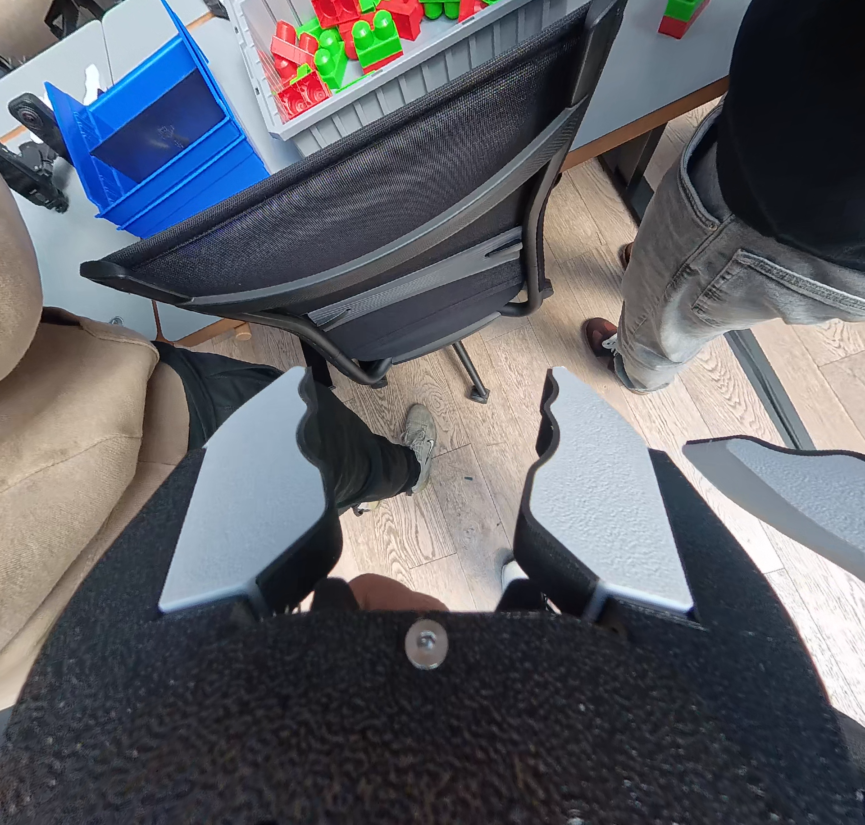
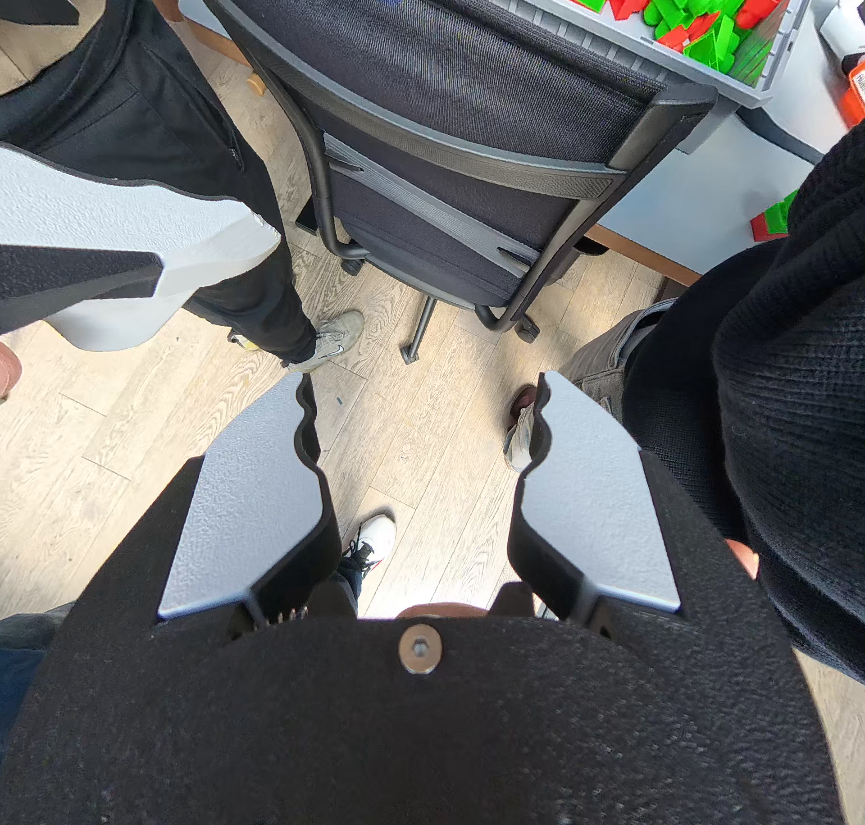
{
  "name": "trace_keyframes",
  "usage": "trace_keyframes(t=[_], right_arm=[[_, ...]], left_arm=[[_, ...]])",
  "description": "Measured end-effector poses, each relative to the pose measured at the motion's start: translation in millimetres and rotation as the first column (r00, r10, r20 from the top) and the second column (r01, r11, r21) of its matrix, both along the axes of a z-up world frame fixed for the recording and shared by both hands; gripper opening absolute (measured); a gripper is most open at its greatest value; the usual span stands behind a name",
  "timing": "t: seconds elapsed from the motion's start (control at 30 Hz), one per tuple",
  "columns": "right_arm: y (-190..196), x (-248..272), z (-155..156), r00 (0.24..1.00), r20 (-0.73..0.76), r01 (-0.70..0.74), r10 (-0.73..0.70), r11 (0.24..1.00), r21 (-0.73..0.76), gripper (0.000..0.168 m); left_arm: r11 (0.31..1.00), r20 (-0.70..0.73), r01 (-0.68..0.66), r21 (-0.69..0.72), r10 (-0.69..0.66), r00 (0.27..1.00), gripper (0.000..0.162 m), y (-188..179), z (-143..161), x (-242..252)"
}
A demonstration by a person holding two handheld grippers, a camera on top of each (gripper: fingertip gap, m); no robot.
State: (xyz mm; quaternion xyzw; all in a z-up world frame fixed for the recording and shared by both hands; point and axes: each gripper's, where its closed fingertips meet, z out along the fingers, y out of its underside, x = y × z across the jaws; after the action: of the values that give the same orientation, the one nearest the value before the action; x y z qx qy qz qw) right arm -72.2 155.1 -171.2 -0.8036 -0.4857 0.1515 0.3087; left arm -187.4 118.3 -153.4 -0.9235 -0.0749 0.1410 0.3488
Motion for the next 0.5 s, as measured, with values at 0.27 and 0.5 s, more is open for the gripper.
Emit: trace_keyframes(t=[0.27, 0.5], right_arm=[[-4.9, 4.5, 3.8, 0.999, -0.028, -0.046, 0.045, 0.999, -0.012, 0.089], [-11.2, 1.9, 10.2, 0.995, -0.048, -0.088, 0.087, 0.996, -0.012, 0.089]], left_arm=[[1.0, 0.027, -0.016, 0.022, 0.015, 1.0, 0.091, 4.6, 7.5, 9.1], [0.999, 0.069, -0.006, 0.041, 0.003, 0.998, 0.091, 2.2, 14.2, 24.4]])
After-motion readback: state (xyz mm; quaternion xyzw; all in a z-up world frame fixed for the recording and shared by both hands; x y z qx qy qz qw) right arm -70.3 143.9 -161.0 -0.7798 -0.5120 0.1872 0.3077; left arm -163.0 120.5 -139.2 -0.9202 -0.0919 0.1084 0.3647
